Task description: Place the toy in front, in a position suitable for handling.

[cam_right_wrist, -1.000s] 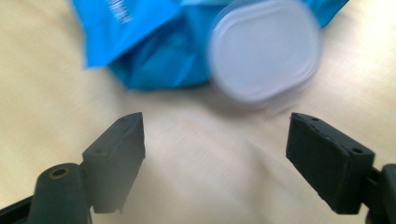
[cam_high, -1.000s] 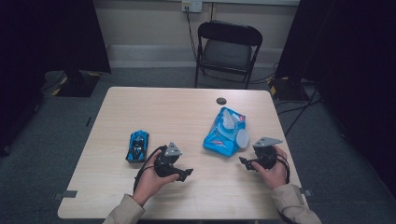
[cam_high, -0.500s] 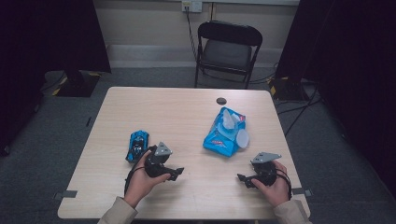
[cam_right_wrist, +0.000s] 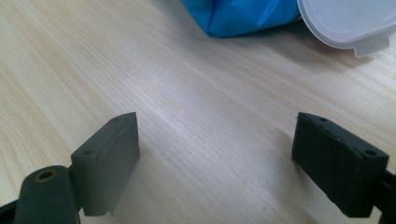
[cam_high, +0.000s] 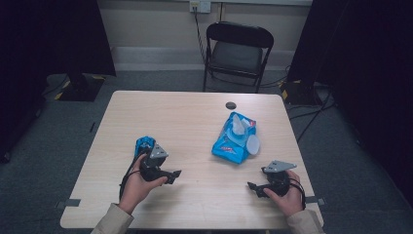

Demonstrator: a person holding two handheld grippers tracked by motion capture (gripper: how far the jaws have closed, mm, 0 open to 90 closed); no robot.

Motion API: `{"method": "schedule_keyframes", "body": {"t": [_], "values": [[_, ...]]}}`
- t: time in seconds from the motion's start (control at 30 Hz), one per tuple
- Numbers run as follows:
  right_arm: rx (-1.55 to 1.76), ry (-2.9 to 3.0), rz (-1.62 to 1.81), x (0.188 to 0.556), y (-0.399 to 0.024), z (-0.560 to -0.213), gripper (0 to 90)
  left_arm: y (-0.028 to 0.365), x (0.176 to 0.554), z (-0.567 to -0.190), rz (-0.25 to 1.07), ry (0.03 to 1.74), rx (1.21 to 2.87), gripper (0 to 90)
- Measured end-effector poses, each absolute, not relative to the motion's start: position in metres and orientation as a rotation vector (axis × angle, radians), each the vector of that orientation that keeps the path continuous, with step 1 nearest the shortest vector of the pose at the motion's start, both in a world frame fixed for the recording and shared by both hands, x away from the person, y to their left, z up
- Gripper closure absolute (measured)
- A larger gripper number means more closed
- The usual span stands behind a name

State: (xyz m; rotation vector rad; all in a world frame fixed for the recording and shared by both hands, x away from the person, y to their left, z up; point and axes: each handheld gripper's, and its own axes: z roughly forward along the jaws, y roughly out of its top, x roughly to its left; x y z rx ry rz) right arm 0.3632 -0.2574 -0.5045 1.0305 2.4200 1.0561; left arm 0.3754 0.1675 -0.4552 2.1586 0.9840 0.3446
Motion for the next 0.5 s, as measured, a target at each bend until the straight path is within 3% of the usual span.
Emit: {"method": "schedule_keyframes", "body": {"t": [0.5], "values": [[1.032, 2.419, 1.056, 0.363, -0.257, -0.505, 14.1, 0.205, 0.388, -0.436, 0.392, 1.09, 2.118, 17.9]]}}
